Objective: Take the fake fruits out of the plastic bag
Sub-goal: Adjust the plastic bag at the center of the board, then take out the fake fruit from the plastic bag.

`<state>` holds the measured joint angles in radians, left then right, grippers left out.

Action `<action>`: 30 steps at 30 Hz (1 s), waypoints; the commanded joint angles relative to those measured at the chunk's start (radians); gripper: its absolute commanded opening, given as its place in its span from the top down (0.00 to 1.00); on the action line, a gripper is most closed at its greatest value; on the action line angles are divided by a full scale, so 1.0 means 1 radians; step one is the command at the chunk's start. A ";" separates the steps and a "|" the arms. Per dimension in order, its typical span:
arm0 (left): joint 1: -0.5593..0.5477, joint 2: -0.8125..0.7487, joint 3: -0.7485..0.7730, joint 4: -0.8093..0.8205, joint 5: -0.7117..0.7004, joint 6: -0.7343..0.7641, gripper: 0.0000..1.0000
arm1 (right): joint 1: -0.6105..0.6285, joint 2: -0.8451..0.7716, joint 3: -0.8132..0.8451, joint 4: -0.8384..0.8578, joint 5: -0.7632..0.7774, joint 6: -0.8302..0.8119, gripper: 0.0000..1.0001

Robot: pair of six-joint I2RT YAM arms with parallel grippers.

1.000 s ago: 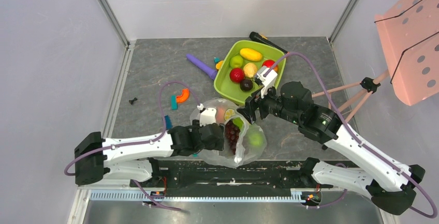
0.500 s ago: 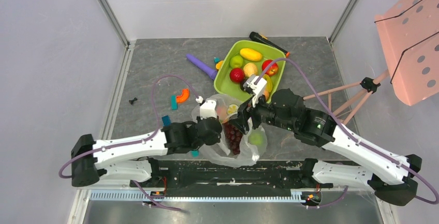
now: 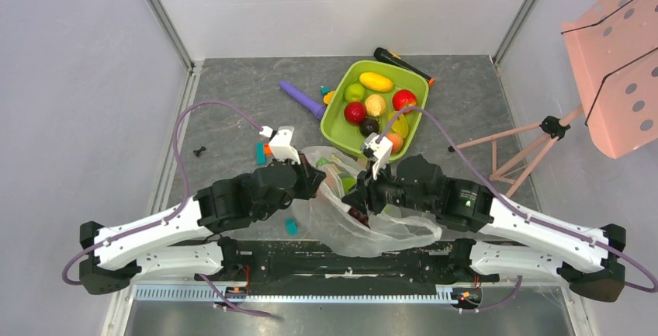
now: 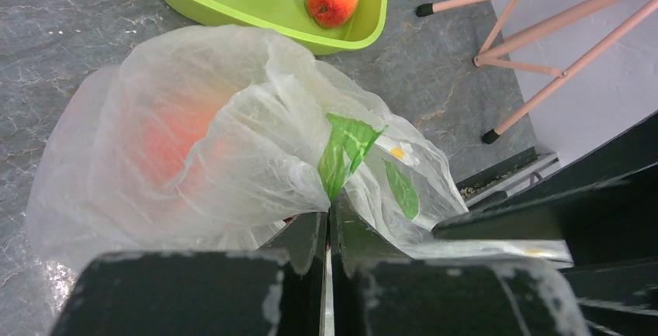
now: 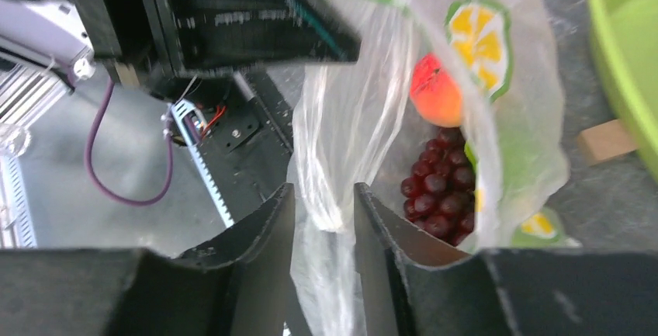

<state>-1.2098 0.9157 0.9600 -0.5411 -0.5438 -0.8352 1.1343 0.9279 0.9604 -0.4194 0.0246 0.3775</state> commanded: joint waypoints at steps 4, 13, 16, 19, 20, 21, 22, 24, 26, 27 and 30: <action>0.028 -0.118 -0.113 0.087 0.033 0.005 0.98 | 0.084 -0.002 -0.140 0.180 0.041 0.070 0.68; 0.039 -0.322 -0.364 0.201 0.088 -0.065 0.98 | 0.148 0.206 -0.179 0.262 0.262 0.088 0.68; 0.039 -0.407 -0.433 0.181 0.054 -0.097 0.98 | 0.153 0.267 -0.184 0.288 0.342 0.110 0.65; 0.040 -0.492 -0.480 0.135 0.016 -0.138 0.98 | 0.154 0.309 -0.198 0.313 0.423 0.135 0.65; 0.039 -0.521 -0.500 0.129 0.007 -0.145 0.98 | 0.154 0.318 -0.208 0.321 0.442 0.139 0.64; 0.040 -0.555 -0.513 0.124 -0.002 -0.152 0.98 | 0.154 0.326 -0.212 0.334 0.465 0.140 0.63; 0.039 -0.581 -0.525 0.114 -0.014 -0.160 0.98 | 0.154 0.337 -0.215 0.342 0.476 0.140 0.61; 0.039 -0.623 -0.538 0.078 -0.040 -0.175 0.98 | 0.154 0.358 -0.208 0.355 0.493 0.130 0.58; 0.039 -0.635 -0.537 0.039 -0.060 -0.182 0.98 | 0.154 0.384 -0.197 0.369 0.494 0.108 0.51; 0.040 -0.633 -0.534 0.020 -0.070 -0.189 0.98 | 0.154 0.399 -0.186 0.374 0.492 0.095 0.48; 0.040 -0.620 -0.533 -0.016 -0.076 -0.213 0.98 | 0.153 0.441 -0.165 0.411 0.477 0.048 0.35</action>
<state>-1.1736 0.2882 0.4290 -0.4973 -0.5518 -0.9733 1.2858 1.3266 0.7513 -0.0891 0.4603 0.4763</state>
